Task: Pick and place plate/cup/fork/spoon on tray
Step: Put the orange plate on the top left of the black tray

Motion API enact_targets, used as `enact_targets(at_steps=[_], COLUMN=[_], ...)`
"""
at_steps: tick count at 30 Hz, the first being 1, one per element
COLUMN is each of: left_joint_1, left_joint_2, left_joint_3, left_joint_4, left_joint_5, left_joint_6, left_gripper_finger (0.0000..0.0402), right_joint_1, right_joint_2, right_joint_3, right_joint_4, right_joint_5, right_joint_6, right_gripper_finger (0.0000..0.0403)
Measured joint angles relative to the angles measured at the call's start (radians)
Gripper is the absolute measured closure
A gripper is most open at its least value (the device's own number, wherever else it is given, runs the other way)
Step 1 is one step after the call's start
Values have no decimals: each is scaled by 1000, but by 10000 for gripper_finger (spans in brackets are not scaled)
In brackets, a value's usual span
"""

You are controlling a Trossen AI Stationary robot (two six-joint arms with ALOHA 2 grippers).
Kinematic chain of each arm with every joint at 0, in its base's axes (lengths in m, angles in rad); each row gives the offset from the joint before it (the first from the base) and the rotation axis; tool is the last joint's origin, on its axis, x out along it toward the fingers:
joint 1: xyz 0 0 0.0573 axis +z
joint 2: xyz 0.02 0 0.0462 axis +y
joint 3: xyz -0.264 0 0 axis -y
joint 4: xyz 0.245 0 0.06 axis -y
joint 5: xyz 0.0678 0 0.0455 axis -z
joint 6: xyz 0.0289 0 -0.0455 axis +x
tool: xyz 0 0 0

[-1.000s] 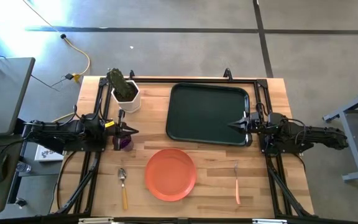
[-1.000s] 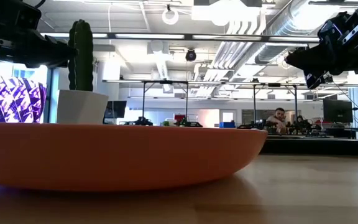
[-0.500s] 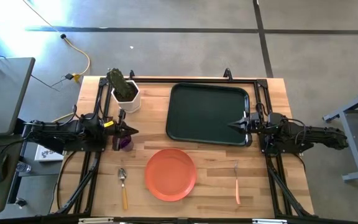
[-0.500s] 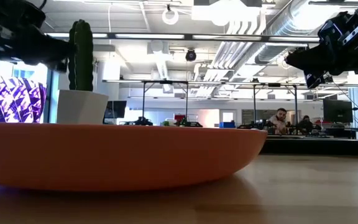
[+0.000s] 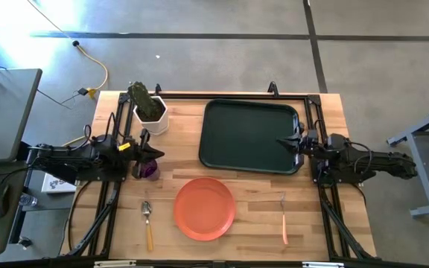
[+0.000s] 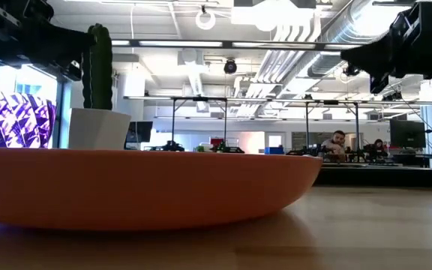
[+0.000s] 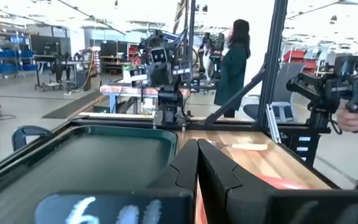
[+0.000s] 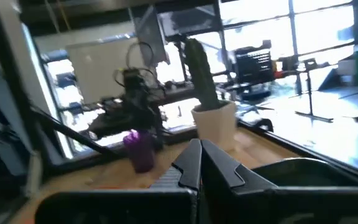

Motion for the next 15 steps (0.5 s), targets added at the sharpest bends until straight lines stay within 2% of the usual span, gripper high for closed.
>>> enact_targets(at_steps=[2, 4, 6, 8, 12, 13, 15], left_joint_1=[0, 1, 2, 2, 18, 24, 32], left_joint_2=[0, 0, 0, 0, 0, 0, 12], left_joint_3=[0, 0, 0, 0, 1, 0, 0], left_joint_4=[0, 0, 0, 9, 42, 31, 33], left_joint_5=[0, -15, -94, -220, -589, -638, -623], left_joint_6=[21, 51, 54, 76, 103, 82, 66], left_gripper_finger=[401, 401, 401, 401, 401, 401, 399], right_joint_1=[0, 0, -1, -1, -1, -2, -10], right_joint_2=[1, 2, 2, 1, 1, 1, 1], right_joint_3=[0, 0, 0, 0, 0, 0, 0], right_joint_4=[-41, -32, 55, 174, 286, 278, 235], right_joint_5=[62, 190, 376, 522, 600, 611, 619], right_joint_6=[-49, -146, -207, -212, -230, -231, -205], right_gripper_finger=[402, 402, 402, 402, 392, 387, 373])
